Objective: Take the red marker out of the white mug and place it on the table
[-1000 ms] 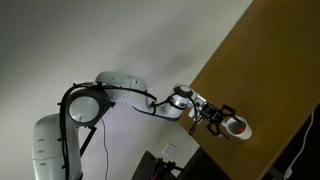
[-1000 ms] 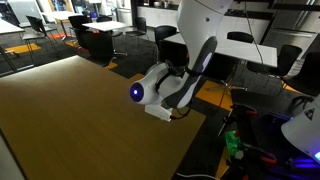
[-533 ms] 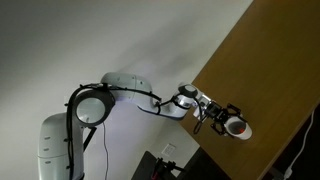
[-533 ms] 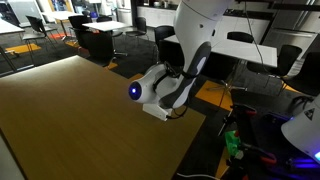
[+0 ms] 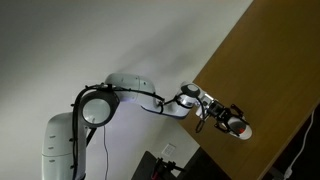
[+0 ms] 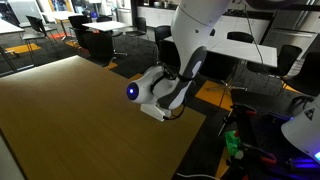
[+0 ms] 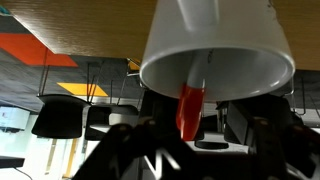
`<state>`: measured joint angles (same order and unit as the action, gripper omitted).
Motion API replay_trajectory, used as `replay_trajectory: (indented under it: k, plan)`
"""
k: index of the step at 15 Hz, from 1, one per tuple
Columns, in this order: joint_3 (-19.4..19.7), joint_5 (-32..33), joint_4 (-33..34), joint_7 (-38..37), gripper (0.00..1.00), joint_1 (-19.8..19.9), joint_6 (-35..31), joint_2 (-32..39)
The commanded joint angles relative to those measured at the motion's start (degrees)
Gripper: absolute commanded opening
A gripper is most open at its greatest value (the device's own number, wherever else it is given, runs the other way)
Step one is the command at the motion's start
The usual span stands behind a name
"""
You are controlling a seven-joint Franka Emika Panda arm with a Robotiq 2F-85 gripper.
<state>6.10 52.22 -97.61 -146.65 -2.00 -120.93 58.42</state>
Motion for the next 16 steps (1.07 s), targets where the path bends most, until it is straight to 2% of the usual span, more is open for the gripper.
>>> replay_trajectory:
  k: [1, 4, 7, 10, 13, 14, 16]
  plan:
    - [0.92, -1.71, 1.14, 0.83, 0.62, -0.6, -1.06, 0.57]
    - [0.97, -1.73, 1.03, 0.7, 0.57, -0.63, -1.13, 0.41]
    - [1.03, -1.67, 0.83, 0.56, 0.43, -0.67, -1.18, 0.21]
    - [1.19, -1.6, 0.78, 0.39, 0.2, -0.72, -1.23, 0.04]
    - [1.27, -1.52, 0.6, 0.18, 0.15, -0.83, -1.33, -0.15]
    - [1.27, -1.52, 0.52, 0.15, 0.17, -0.85, -1.35, -0.22]
    - [1.31, -1.34, 0.17, -0.07, 0.08, -0.97, -1.51, -0.51]
